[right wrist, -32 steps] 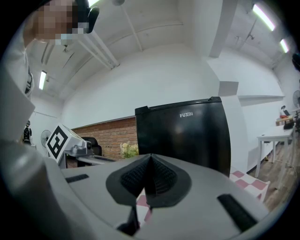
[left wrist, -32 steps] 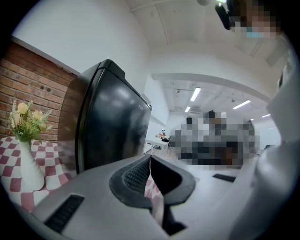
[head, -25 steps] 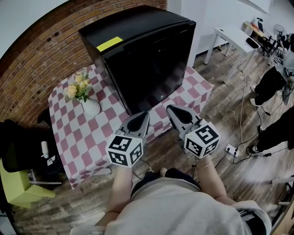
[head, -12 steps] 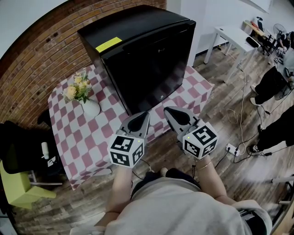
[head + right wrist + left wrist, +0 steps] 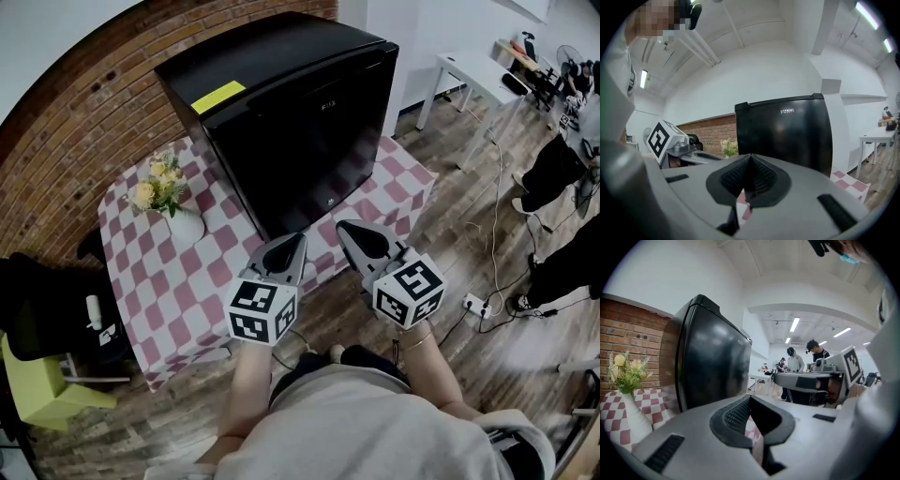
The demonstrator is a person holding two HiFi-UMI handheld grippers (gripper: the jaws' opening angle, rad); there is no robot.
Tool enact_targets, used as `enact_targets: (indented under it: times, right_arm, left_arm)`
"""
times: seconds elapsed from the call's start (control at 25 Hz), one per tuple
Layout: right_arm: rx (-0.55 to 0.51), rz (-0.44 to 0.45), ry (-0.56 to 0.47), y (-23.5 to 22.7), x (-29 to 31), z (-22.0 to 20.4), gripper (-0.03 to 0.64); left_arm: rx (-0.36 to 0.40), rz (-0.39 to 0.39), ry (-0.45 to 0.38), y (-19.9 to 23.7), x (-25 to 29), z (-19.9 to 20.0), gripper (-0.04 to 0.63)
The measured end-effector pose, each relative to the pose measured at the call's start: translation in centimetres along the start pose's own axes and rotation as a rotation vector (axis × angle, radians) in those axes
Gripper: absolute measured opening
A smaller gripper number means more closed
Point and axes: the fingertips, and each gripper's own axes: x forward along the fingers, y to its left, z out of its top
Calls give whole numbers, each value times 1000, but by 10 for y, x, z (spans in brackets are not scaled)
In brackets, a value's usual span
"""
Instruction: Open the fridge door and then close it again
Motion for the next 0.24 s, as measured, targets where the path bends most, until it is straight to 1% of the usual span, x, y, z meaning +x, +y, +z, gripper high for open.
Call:
enact_targets:
  times: [0.12,0.24]
  right_arm:
    - [-24,-1,3,0,2,2,-2]
    - [-40,1,9,-1,5,1,-2]
  left_arm:
    - [-3,-8,-10,-1,2,2,6]
    - [-19,-34,-28,-3,5,4,6]
